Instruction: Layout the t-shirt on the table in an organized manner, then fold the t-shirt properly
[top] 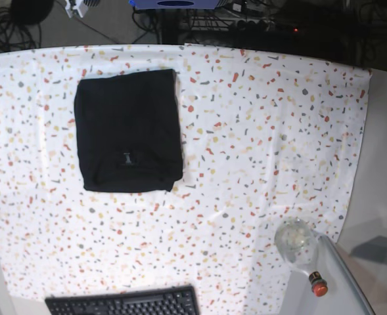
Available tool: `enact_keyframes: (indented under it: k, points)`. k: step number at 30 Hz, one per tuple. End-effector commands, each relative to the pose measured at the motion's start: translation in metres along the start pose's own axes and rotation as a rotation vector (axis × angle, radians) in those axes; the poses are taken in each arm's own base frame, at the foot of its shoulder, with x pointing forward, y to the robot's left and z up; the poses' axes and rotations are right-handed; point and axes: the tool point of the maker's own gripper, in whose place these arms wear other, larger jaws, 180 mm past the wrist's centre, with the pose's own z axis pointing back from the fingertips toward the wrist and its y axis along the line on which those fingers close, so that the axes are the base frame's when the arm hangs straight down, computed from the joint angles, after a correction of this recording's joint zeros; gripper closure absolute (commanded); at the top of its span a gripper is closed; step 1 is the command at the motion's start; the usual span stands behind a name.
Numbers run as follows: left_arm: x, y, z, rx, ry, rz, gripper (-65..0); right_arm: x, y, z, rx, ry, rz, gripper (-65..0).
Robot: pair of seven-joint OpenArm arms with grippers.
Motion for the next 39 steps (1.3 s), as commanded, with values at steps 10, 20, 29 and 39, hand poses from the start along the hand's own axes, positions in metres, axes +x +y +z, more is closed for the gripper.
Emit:
enact_keyframes:
  k: [10, 20, 29, 39]
  points:
    - [-0.023, -0.001, -0.080, 0.052, -0.056, 0.310, 0.0, 0.006, -0.070, -0.061, -0.178, -0.064, 0.156, 0.0]
    - [0.007, 0.032, -0.078, 0.117, -0.172, 0.304, 0.0, 0.047, -0.066, -0.071, -0.225, -0.247, 0.173, 0.0]
    - [0.009, 0.054, -0.074, 0.145, -0.158, 0.288, 0.0, 0.053, -0.043, -0.077, -0.181, -0.273, 0.172, 0.0]
    - [-0.013, 0.080, -0.060, 0.192, -0.127, 0.276, 0.0, 0.060, -0.010, -0.087, -0.130, -0.287, 0.162, 0.0]
